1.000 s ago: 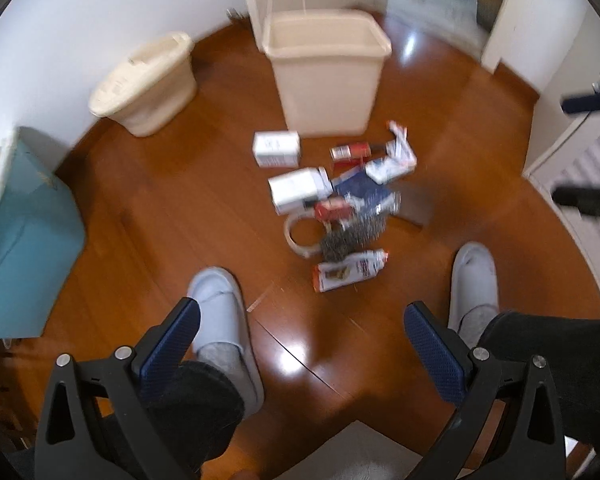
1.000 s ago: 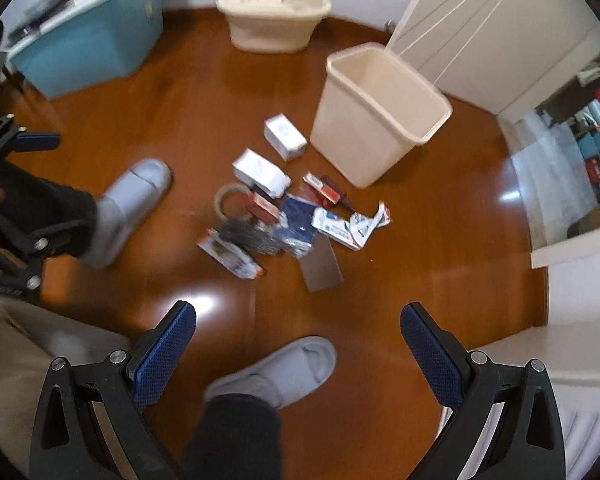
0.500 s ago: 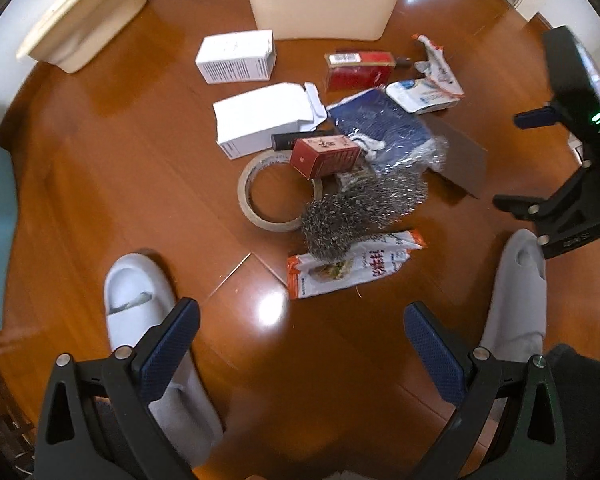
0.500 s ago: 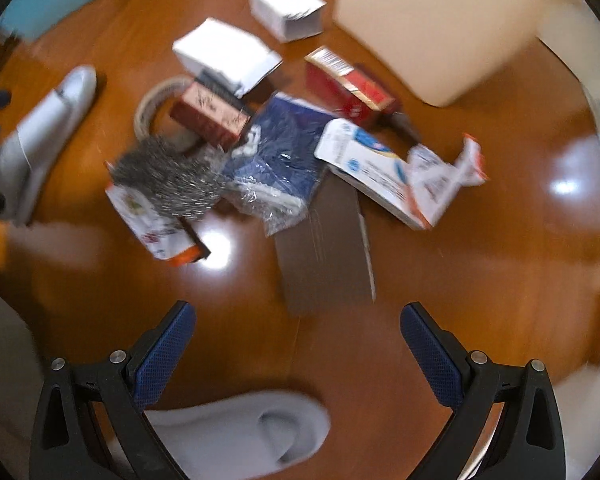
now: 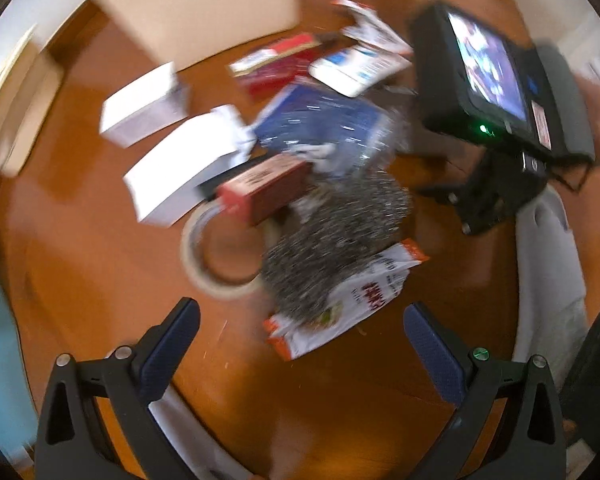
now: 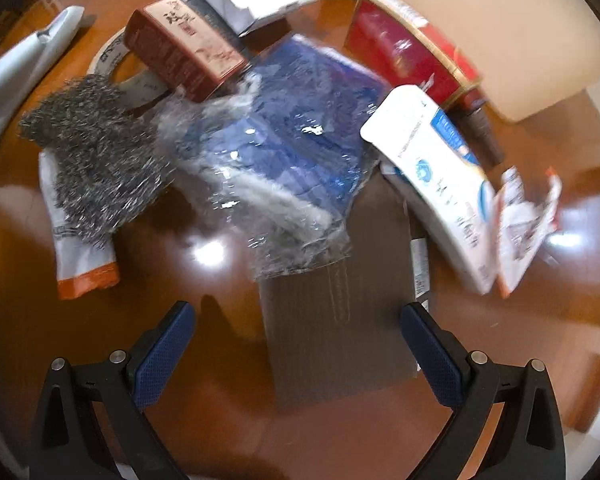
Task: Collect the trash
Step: 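Grasp the brown board with the right tool while the left tool grasps the steel wool, then carry the steel wool and brown board into the beige wastebasket with both tools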
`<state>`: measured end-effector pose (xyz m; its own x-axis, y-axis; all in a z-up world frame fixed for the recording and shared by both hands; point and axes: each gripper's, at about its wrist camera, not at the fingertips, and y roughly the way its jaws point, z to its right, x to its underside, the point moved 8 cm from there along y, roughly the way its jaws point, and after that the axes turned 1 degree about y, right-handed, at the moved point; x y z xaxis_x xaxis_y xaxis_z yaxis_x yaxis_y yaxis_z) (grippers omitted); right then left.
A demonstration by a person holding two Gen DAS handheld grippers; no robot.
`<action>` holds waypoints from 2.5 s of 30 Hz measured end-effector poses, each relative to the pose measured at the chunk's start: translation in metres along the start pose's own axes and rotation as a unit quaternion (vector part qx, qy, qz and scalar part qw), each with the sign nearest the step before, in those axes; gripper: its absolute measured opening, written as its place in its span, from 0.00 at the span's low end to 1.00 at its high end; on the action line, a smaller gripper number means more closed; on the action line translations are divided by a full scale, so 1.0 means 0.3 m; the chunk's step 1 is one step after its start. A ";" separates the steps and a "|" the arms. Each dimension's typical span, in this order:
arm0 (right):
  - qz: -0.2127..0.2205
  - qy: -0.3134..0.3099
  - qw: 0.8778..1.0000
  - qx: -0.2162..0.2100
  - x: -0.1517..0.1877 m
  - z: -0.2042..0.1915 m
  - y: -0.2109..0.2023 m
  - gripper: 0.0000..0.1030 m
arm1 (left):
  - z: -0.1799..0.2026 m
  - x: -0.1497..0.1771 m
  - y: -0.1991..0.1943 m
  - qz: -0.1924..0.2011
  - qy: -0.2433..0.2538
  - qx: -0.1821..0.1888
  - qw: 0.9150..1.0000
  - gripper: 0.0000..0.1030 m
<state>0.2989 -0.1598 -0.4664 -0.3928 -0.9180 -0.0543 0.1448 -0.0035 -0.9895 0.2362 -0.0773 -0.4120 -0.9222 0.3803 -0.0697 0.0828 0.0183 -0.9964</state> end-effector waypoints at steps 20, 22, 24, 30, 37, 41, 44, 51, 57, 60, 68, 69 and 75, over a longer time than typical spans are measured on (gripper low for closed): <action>0.031 -0.003 0.999 -0.012 -0.124 0.118 0.108 0.84 | 0.010 -0.045 0.258 -0.074 0.038 0.024 0.996 1.00; 0.039 0.018 0.999 -0.021 -0.142 0.150 0.093 0.78 | 0.005 -0.043 0.265 -0.073 0.040 0.028 0.996 1.00; 0.040 0.045 0.997 -0.053 -0.130 0.150 0.087 0.77 | -0.001 -0.047 0.266 -0.067 0.042 0.028 0.996 1.00; 0.070 0.158 0.981 -0.082 -0.070 0.145 0.039 0.77 | -0.037 -0.073 0.231 -0.051 -0.002 0.071 0.996 0.95; 0.072 0.204 0.971 -0.098 -0.034 0.081 0.044 0.77 | -0.120 -0.051 0.191 -0.039 -0.032 0.083 0.995 0.72; 0.088 0.219 0.963 -0.133 0.011 0.045 -0.052 0.77 | -0.162 -0.010 0.145 -0.045 -0.040 0.113 0.992 0.56; 0.109 0.245 0.947 -0.176 0.050 0.037 -0.117 0.77 | -0.173 0.020 0.150 -0.057 -0.031 0.112 0.992 0.56; 0.095 0.285 0.928 -0.220 0.145 0.002 -0.168 0.76 | -0.160 0.018 0.103 -0.040 0.028 0.083 0.995 0.57; 0.078 0.274 0.930 -0.233 0.273 -0.043 -0.259 0.76 | -0.102 0.005 0.095 -0.032 0.092 0.074 0.993 0.67; 0.081 0.284 0.924 -0.244 0.283 -0.033 -0.277 0.76 | -0.110 -0.010 0.091 -0.026 0.105 0.075 0.991 0.67; 0.108 0.327 0.912 -0.221 0.322 0.069 -0.317 0.76 | -0.162 0.004 0.067 -0.037 0.087 0.089 0.991 0.26; 0.111 0.329 0.912 -0.218 0.313 0.075 -0.318 0.76 | -0.186 0.012 0.059 -0.035 0.078 0.092 0.992 0.23; 0.150 0.366 0.899 -0.189 0.292 0.170 -0.364 0.76 | -0.261 -0.007 -0.174 0.006 0.025 0.122 0.992 0.22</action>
<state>0.2950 -0.2600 -0.3561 -0.8995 -0.3479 -0.2642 0.0804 0.4626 -0.8829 0.2634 -0.0066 -0.3560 -0.9017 0.4238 -0.0851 -0.0056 -0.2083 -0.9781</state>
